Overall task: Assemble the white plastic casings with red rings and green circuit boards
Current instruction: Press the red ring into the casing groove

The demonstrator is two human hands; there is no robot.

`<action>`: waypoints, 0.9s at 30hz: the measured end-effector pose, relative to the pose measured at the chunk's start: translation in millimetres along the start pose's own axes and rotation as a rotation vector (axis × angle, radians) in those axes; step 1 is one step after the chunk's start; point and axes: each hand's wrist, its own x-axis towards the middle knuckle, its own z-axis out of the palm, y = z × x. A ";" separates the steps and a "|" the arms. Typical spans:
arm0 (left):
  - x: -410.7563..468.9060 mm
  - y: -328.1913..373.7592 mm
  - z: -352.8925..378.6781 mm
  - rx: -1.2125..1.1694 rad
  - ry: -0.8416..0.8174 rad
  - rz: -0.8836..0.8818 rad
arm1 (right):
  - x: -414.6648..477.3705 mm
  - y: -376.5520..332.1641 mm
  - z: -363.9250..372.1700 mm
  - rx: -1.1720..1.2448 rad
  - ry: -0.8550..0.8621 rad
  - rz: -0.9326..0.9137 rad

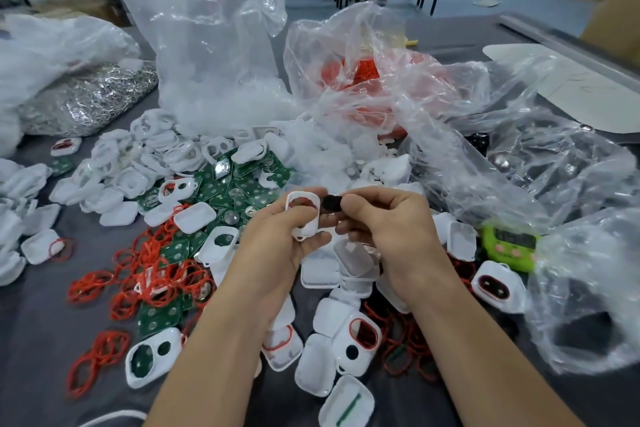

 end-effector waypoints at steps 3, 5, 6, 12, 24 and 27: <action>1.0 -0.8 1.6 -0.063 0.012 -0.020 | -1.9 -0.4 0.5 -0.016 -0.013 -0.022; 0.3 -2.5 3.8 -0.077 0.031 0.009 | -2.4 0.3 0.9 -0.069 0.017 -0.068; -0.3 -3.8 5.0 -0.062 0.046 0.032 | -2.4 0.3 1.1 -0.110 0.037 -0.100; -4.5 -10.7 9.2 -0.042 0.002 0.067 | -8.5 3.4 10.2 -0.359 0.086 -0.234; -6.0 -11.0 11.8 -0.092 -0.127 0.001 | -14.5 3.7 15.2 -0.574 0.287 -0.382; -4.6 -12.5 12.3 -0.072 -0.136 0.032 | -12.8 6.5 17.5 -0.538 0.321 -0.339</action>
